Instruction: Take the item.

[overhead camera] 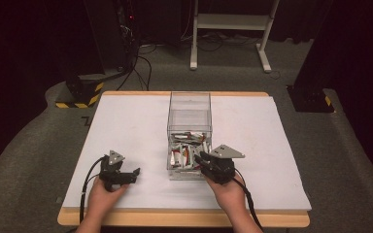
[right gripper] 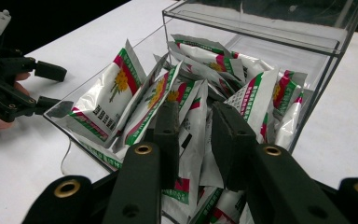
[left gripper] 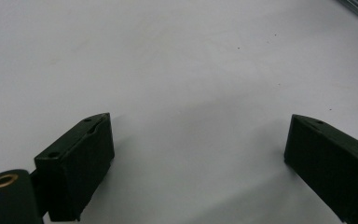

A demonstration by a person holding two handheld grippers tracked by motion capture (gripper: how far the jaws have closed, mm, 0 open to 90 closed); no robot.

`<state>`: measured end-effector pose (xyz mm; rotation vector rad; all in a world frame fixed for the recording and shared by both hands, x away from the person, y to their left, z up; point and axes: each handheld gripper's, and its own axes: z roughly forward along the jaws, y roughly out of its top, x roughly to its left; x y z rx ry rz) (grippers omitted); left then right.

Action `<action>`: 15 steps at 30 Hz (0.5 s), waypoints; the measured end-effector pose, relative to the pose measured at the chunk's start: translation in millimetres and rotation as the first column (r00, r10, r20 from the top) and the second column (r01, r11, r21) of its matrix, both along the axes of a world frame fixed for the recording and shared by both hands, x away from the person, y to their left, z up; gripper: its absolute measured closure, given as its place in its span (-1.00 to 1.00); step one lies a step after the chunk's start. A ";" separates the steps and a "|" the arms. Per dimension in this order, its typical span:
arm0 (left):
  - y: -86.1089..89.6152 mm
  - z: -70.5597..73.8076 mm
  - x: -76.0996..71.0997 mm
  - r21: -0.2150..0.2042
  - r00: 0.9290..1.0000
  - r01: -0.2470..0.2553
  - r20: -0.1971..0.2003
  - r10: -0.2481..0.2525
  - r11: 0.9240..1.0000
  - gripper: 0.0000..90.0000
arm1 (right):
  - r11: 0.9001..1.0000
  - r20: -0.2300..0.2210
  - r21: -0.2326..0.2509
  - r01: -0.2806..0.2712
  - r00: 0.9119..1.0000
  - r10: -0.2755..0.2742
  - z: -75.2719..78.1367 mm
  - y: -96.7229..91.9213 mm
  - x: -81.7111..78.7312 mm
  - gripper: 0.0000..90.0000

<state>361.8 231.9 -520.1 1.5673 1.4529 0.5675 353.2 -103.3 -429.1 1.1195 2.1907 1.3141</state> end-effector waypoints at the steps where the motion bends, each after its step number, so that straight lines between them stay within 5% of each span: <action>1: 0.0 0.0 0.0 0.000 1.000 0.000 0.000 0.000 1.000 -0.81 | 1.000 -0.001 -0.004 0.002 1.000 -0.002 -0.3 0.1 -0.1 0.62; 15: 0.0 0.0 0.0 0.000 1.000 0.000 0.000 0.000 1.000 -0.81 | 1.000 -0.021 -0.011 -0.004 1.000 0.004 -5.5 1.4 -1.1 0.76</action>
